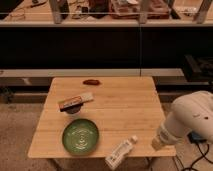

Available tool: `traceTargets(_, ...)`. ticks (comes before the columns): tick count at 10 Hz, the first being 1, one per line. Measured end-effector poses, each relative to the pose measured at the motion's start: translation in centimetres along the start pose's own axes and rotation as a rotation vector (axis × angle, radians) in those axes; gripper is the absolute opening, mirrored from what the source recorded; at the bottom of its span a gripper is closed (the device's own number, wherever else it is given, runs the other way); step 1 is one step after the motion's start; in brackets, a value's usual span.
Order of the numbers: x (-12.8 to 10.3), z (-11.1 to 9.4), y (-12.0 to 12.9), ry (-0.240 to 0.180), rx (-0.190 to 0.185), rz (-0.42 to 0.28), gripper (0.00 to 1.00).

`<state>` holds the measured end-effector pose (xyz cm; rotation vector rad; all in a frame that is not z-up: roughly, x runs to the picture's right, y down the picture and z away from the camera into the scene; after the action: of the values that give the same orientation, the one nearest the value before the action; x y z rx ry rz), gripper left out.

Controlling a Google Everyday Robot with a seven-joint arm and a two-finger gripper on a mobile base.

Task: Move the arm in a circular motion

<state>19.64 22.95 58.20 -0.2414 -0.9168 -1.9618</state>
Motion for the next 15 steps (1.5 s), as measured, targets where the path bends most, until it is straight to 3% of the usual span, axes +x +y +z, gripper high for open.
traceTargets(2,2.3,1.0,-5.2,-0.019,0.073,-0.095,0.00)
traceTargets(3,3.4,1.4,-7.0,-0.035,0.085,-0.132,0.00)
traceTargets(5,6.5,3.2,-11.4,-0.110,0.089,-0.236,0.00)
traceTargets(8,11.0,5.3,-14.2,-0.187,0.082,-0.349,0.00)
traceTargets(11,15.0,5.6,-12.5,-0.176,0.030,-0.352,0.00)
traceTargets(15,21.9,5.6,-4.9,-0.115,-0.052,-0.321,0.00)
